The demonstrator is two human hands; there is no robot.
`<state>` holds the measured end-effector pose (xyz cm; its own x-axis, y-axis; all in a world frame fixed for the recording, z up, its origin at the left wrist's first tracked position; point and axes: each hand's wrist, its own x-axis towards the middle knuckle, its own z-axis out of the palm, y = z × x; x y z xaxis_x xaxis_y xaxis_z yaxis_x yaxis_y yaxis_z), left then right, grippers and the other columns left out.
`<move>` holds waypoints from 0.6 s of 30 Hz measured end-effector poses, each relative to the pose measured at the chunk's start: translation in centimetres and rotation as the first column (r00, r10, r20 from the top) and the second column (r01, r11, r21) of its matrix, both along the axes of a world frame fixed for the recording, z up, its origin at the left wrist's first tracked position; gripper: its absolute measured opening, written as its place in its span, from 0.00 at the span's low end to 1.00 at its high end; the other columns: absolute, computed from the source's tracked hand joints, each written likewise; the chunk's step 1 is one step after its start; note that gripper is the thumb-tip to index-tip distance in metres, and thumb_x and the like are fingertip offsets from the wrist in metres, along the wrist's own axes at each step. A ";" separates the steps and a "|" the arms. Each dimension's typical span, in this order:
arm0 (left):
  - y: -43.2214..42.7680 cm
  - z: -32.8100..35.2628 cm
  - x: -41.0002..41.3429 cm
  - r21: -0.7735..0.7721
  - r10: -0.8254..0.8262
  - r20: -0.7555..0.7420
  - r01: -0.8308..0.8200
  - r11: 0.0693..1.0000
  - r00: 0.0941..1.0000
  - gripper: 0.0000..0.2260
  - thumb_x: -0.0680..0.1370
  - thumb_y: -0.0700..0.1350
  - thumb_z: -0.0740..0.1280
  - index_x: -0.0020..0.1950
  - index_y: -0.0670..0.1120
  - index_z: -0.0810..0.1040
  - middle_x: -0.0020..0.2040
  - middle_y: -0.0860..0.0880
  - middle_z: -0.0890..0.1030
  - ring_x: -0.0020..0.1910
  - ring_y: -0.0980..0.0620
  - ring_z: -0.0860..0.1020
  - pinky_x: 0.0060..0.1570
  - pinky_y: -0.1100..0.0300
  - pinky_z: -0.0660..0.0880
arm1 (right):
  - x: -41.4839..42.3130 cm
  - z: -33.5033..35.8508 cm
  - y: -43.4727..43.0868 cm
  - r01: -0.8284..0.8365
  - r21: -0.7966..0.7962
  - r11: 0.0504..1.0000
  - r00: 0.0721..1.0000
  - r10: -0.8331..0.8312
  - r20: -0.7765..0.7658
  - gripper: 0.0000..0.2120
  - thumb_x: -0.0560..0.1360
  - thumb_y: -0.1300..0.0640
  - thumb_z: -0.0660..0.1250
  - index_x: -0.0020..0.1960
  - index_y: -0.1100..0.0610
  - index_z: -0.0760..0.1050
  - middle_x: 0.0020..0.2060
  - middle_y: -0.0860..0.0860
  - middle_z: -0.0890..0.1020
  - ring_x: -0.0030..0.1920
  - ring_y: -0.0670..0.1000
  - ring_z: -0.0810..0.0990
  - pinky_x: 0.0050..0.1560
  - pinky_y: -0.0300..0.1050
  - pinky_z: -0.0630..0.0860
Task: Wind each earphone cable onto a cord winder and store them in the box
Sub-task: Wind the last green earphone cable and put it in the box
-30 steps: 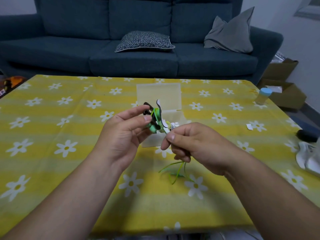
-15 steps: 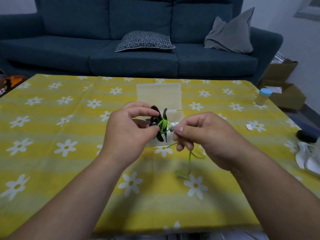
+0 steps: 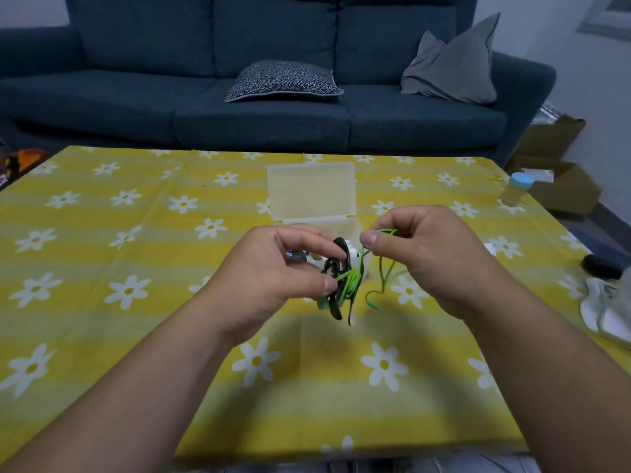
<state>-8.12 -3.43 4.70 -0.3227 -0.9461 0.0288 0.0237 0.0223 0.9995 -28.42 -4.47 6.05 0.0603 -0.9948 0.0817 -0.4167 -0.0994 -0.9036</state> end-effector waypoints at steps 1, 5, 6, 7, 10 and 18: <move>0.0 0.0 0.1 0.026 -0.005 -0.049 0.006 1.000 0.999 0.13 0.61 0.32 0.73 0.40 0.44 0.87 0.49 0.51 0.83 0.33 0.49 0.79 0.38 0.59 0.77 | 0.0 -0.1 -0.1 -0.015 0.036 0.999 0.999 0.014 0.039 0.07 0.74 0.56 0.73 0.37 0.55 0.81 0.29 0.48 0.79 0.31 0.43 0.73 0.37 0.36 0.71; -0.1 0.0 0.3 0.157 -0.079 -0.224 0.115 0.981 0.972 0.13 0.62 0.30 0.69 0.40 0.43 0.86 0.48 0.48 0.84 0.34 0.49 0.81 0.32 0.62 0.76 | 0.6 -0.6 0.1 -0.160 0.205 0.966 0.970 0.114 0.217 0.09 0.78 0.57 0.68 0.40 0.57 0.81 0.36 0.58 0.82 0.39 0.52 0.78 0.49 0.49 0.75; 0.0 -0.1 0.3 0.177 -0.091 -0.266 0.141 0.974 0.960 0.13 0.62 0.30 0.69 0.40 0.43 0.86 0.48 0.46 0.84 0.37 0.47 0.82 0.31 0.62 0.76 | 0.8 -0.7 0.2 -0.196 0.239 0.951 0.956 0.131 0.263 0.10 0.79 0.59 0.67 0.40 0.58 0.81 0.37 0.58 0.82 0.38 0.53 0.78 0.47 0.46 0.75; 0.0 -0.1 0.2 0.188 -0.091 -0.305 0.154 0.970 0.948 0.14 0.61 0.30 0.71 0.41 0.44 0.86 0.48 0.43 0.84 0.39 0.44 0.82 0.32 0.61 0.77 | 1.0 -1.0 0.2 -0.229 0.271 0.935 0.942 0.142 0.305 0.11 0.79 0.59 0.65 0.41 0.59 0.82 0.38 0.59 0.81 0.39 0.54 0.77 0.46 0.45 0.76; -0.2 -0.4 -0.1 0.235 -0.017 -0.451 0.137 0.962 0.892 0.13 0.61 0.31 0.71 0.43 0.43 0.85 0.46 0.42 0.84 0.40 0.46 0.83 0.36 0.59 0.80 | 1.6 -1.8 0.2 -0.311 0.321 0.894 0.902 0.172 0.396 0.14 0.82 0.57 0.62 0.52 0.67 0.80 0.41 0.59 0.77 0.39 0.55 0.74 0.46 0.45 0.76; -0.3 -0.4 -0.4 0.296 0.093 -0.587 0.107 0.949 0.804 0.10 0.67 0.32 0.69 0.47 0.41 0.80 0.51 0.39 0.83 0.45 0.44 0.81 0.42 0.59 0.81 | 2.2 -2.0 0.3 -0.351 0.312 0.883 0.870 0.185 0.456 0.11 0.83 0.58 0.60 0.48 0.62 0.77 0.30 0.51 0.71 0.32 0.50 0.70 0.47 0.49 0.75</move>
<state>-8.47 -3.73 4.31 -0.3439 -0.9365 -0.0690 0.6058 -0.2774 0.7457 -26.18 -4.16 4.02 0.3736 -0.9024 -0.2147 -0.0158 0.2252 -0.9742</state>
